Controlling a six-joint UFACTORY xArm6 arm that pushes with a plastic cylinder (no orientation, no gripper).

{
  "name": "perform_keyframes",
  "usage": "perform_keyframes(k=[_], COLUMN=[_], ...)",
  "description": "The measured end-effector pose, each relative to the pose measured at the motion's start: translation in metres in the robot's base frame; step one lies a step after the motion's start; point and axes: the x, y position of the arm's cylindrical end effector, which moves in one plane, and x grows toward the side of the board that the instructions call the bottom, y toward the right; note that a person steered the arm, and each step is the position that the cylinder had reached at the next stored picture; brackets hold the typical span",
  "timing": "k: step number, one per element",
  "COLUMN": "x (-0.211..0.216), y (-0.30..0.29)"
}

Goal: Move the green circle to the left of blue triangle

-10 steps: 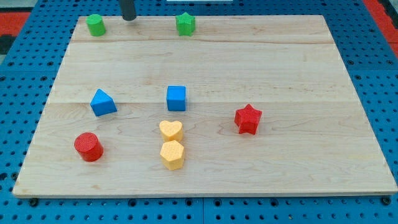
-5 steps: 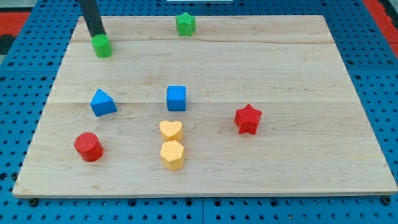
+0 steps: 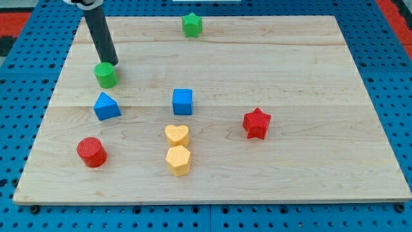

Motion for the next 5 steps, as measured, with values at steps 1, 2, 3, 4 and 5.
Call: perform_keyframes(k=[1, 2, 3, 4, 5], x=[0.01, 0.028, 0.072, 0.094, 0.115], y=[0.004, -0.015, -0.015, -0.015, -0.026])
